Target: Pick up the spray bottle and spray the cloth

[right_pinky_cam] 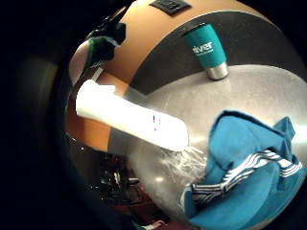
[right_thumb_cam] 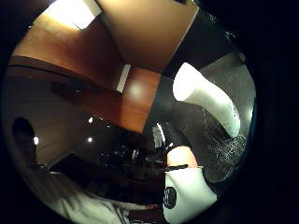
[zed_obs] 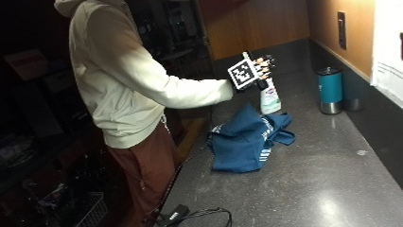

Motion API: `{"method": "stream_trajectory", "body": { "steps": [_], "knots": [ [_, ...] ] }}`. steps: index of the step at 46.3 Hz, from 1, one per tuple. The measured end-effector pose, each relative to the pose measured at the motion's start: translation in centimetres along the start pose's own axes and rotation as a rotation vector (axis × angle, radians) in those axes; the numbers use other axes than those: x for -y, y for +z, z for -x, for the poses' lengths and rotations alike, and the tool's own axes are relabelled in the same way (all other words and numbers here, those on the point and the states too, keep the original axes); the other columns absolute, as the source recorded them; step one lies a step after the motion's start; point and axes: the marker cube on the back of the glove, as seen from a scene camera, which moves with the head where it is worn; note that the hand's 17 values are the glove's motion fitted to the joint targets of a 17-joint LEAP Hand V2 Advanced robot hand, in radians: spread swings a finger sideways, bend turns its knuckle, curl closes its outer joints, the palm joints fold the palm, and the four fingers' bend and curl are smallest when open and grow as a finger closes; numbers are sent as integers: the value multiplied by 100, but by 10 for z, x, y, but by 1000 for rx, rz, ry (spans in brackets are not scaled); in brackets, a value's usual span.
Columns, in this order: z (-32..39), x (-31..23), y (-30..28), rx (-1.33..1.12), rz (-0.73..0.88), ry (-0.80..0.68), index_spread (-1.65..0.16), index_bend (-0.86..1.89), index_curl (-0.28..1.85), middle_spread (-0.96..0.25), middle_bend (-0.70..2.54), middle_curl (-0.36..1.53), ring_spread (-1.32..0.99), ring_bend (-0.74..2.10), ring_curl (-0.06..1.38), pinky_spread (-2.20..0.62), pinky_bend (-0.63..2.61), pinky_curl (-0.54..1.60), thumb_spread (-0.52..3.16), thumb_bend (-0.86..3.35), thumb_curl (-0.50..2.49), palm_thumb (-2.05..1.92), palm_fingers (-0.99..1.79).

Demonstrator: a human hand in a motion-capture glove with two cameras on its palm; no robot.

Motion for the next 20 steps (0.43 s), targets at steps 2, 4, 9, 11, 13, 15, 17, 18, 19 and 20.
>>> {"method": "stream_trajectory", "body": {
  "steps": [2,4,9,11,13,15,17,18,19,20],
  "knots": [
    [2,-3,-6,-4,11,-3,-25,9,26,-7,18,40,-6,45,39,8,53,39,86,-4,52,73,39],
    [8,-10,-14,27,49,-9,-26,9,25,-7,18,39,-6,46,39,9,54,39,87,-4,51,73,39],
    [13,-15,-25,25,66,-24,-26,10,24,-6,19,39,-6,47,38,10,53,38,88,-3,49,72,39],
    [8,-8,-26,-18,20,-26,-26,10,23,-6,19,39,-5,48,38,11,52,38,88,-3,48,72,38],
    [2,-3,-26,-61,-17,-26,-26,10,23,-6,19,39,-5,48,38,11,52,37,89,-4,48,72,38],
    [0,-3,-27,-80,-21,-25,-26,11,23,-6,19,39,-5,48,38,12,52,37,89,-3,47,71,38],
    [-3,-5,-27,-97,-4,-26,-26,11,23,-6,19,38,-5,48,38,12,52,37,89,-3,47,71,39],
    [-4,-7,-27,-105,10,-27,-26,11,23,-6,19,38,-5,48,38,12,52,37,89,-3,47,71,39],
    [-5,-9,-27,-111,24,-27,-26,11,23,-6,19,38,-5,48,38,12,52,37,89,-3,46,71,39],
    [-5,-10,-27,-114,32,-28,-27,11,22,-6,19,38,-5,48,37,12,52,37,89,-3,46,71,39]
  ]
}}
